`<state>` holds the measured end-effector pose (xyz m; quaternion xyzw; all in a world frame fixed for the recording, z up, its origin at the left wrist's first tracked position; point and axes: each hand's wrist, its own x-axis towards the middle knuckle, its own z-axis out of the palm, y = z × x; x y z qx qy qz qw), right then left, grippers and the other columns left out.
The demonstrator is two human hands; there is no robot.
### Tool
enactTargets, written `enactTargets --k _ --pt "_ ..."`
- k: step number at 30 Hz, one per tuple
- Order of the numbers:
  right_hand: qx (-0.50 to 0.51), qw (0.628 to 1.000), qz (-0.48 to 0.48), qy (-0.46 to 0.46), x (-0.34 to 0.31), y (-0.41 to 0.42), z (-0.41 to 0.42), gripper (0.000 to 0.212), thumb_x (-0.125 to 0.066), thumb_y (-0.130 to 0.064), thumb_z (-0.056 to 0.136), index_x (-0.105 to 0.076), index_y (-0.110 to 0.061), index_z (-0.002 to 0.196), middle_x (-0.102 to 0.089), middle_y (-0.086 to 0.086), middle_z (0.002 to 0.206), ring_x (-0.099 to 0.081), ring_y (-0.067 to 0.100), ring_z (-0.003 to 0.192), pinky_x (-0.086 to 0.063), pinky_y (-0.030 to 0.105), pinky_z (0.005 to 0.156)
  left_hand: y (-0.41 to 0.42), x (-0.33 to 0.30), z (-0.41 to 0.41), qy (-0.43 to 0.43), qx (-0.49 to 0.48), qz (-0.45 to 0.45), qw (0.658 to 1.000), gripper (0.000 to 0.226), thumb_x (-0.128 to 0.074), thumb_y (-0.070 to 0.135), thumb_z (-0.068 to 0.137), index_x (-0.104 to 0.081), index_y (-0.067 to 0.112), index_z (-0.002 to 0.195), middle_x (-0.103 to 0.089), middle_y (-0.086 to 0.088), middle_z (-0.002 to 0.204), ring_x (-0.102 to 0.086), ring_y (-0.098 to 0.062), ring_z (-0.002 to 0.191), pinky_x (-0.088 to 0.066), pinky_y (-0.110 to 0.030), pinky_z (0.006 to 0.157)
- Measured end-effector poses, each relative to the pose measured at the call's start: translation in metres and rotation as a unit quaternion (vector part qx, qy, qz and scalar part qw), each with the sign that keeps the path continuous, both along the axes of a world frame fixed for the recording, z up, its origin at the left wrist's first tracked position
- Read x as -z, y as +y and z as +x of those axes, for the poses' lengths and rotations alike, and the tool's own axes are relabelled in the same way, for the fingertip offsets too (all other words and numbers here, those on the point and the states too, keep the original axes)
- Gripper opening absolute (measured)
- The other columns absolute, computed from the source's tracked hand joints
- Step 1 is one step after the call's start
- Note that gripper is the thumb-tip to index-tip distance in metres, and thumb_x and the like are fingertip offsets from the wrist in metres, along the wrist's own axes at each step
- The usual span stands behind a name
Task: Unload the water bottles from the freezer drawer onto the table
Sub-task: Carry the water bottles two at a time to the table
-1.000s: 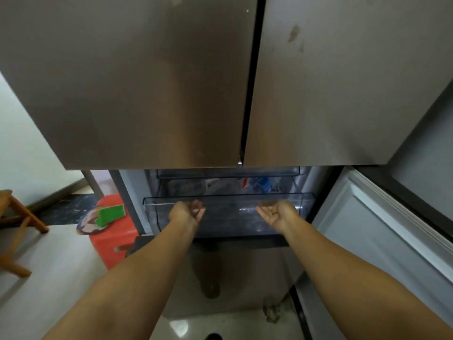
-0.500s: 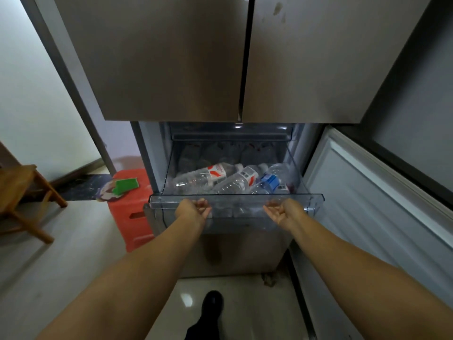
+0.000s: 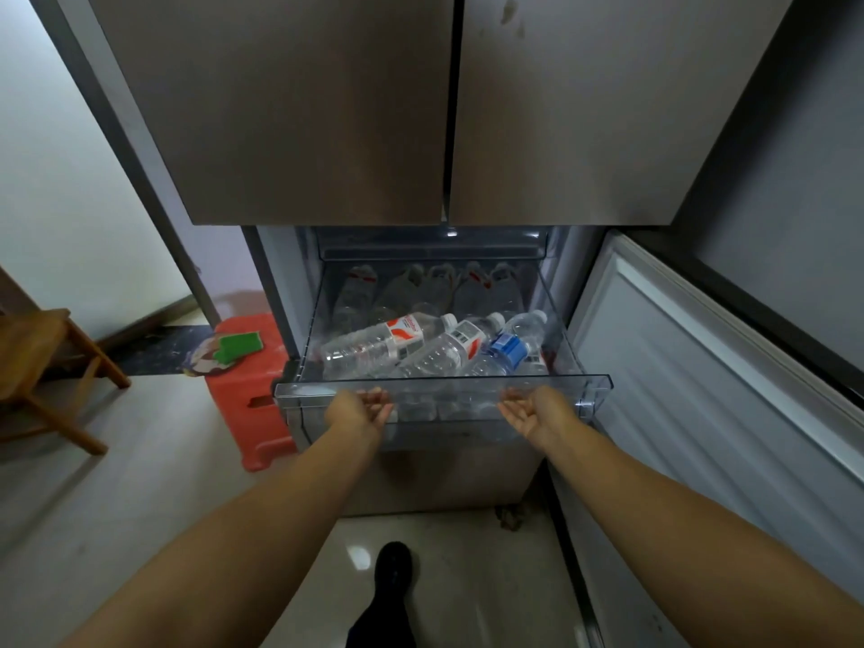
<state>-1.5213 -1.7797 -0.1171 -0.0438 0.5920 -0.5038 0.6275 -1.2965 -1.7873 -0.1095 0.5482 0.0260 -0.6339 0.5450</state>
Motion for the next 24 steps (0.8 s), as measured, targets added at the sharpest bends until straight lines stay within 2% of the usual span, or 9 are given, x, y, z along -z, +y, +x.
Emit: enactTargets --k 4,6,8,10,12,15,20,22,24 --pt "-0.153 0.978 0.057 0.132 -0.008 0.004 -0.008 0.036 -0.029 0.003 0.097 -0.046 -0.002 0.129 -0.063 0.018 0.1 -0.065 0.026 0.089 -0.055 0.037 0.074 0.002 -0.014 -0.011 -0.026 0.177 0.056 0.982 0.018 -0.031 -0.004 0.095 -0.049 -0.005 0.091 -0.051 -0.016 0.082 -0.055 -0.022 0.073 -0.047 -0.043 0.089" --pt "-0.28 0.931 0.103 0.21 -0.022 0.008 -0.018 0.027 -0.033 -0.004 0.099 -0.051 0.0 0.119 -0.067 0.018 0.095 -0.067 0.023 0.077 -0.059 0.035 0.065 0.008 -0.034 -0.025 -0.045 0.364 0.056 0.929 0.018 -0.037 0.003 0.097 -0.053 -0.003 0.093 -0.057 -0.017 0.088 -0.059 -0.025 0.078 -0.051 -0.041 0.083" --pt "-0.412 0.864 0.142 0.252 -0.04 0.006 -0.03 0.027 -0.037 -0.01 0.1 -0.058 0.002 0.111 -0.072 0.016 0.088 -0.071 0.022 0.072 -0.059 0.03 0.057 0.004 -0.055 -0.038 -0.102 0.53 0.014 0.842 0.023 -0.038 0.01 0.099 -0.059 0.003 0.093 -0.064 -0.012 0.086 -0.064 -0.022 0.077 -0.056 -0.035 0.073" --pt "-0.474 0.834 0.141 0.244 -0.061 -0.003 -0.037 0.029 -0.038 -0.013 0.101 -0.063 0.001 0.106 -0.075 0.015 0.087 -0.074 0.021 0.071 -0.059 0.026 0.055 -0.012 -0.071 -0.05 -0.188 0.572 -0.04 0.798 0.021 -0.041 0.013 0.099 -0.06 0.005 0.092 -0.064 -0.009 0.081 -0.064 -0.018 0.071 -0.056 -0.029 0.066" --pt "-0.448 0.857 0.083 0.24 -0.08 -0.017 -0.037 0.027 -0.039 -0.014 0.101 -0.063 -0.001 0.104 -0.075 0.013 0.084 -0.073 0.019 0.068 -0.059 0.024 0.054 -0.035 -0.077 -0.06 -0.281 0.53 -0.091 0.795 0.016 -0.047 0.014 0.097 -0.06 0.004 0.1 -0.064 -0.01 0.086 -0.063 -0.019 0.074 -0.055 -0.029 0.069" --pt "-0.3 0.914 -0.016 0.272 -0.087 -0.045 -0.032 0.023 -0.04 -0.01 0.099 -0.059 0.0 0.108 -0.069 0.012 0.082 -0.069 0.018 0.068 -0.058 0.023 0.054 -0.073 -0.07 -0.069 -0.385 0.497 -0.118 0.768 0.024 -0.048 0.013 0.096 -0.06 -0.001 0.111 -0.063 -0.017 0.099 -0.062 -0.023 0.078 -0.053 -0.031 0.07" --pt "-0.279 0.855 0.022 0.437 -0.056 -0.088 -0.026 0.024 -0.044 -0.018 0.099 -0.054 -0.004 0.116 -0.055 0.013 0.097 -0.057 0.025 0.085 -0.05 0.032 0.07 -0.105 -0.039 -0.08 -0.617 0.556 -0.099 0.549 0.048 -0.046 0.034 0.097 -0.05 0.003 0.133 -0.056 -0.017 0.131 -0.054 -0.032 0.12 -0.041 -0.035 0.1" --pt "-0.323 0.835 0.066 0.44 -0.044 -0.1 -0.023 0.024 -0.042 -0.025 0.101 -0.052 -0.009 0.116 -0.054 0.014 0.101 -0.055 0.027 0.089 -0.049 0.036 0.072 -0.116 -0.026 -0.09 -0.633 0.595 -0.101 0.485 0.055 -0.047 0.044 0.094 -0.048 0.007 0.135 -0.056 -0.015 0.131 -0.053 -0.031 0.12 -0.042 -0.038 0.104" --pt "-0.325 0.855 0.105 0.391 -0.033 -0.108 -0.019 0.029 -0.043 -0.032 0.101 -0.052 -0.007 0.114 -0.057 0.014 0.098 -0.057 0.026 0.081 -0.049 0.034 0.065 -0.123 -0.015 -0.099 -0.651 0.63 -0.104 0.411 0.056 -0.047 0.047 0.092 -0.047 0.012 0.136 -0.055 -0.013 0.133 -0.052 -0.031 0.121 -0.041 -0.042 0.104"
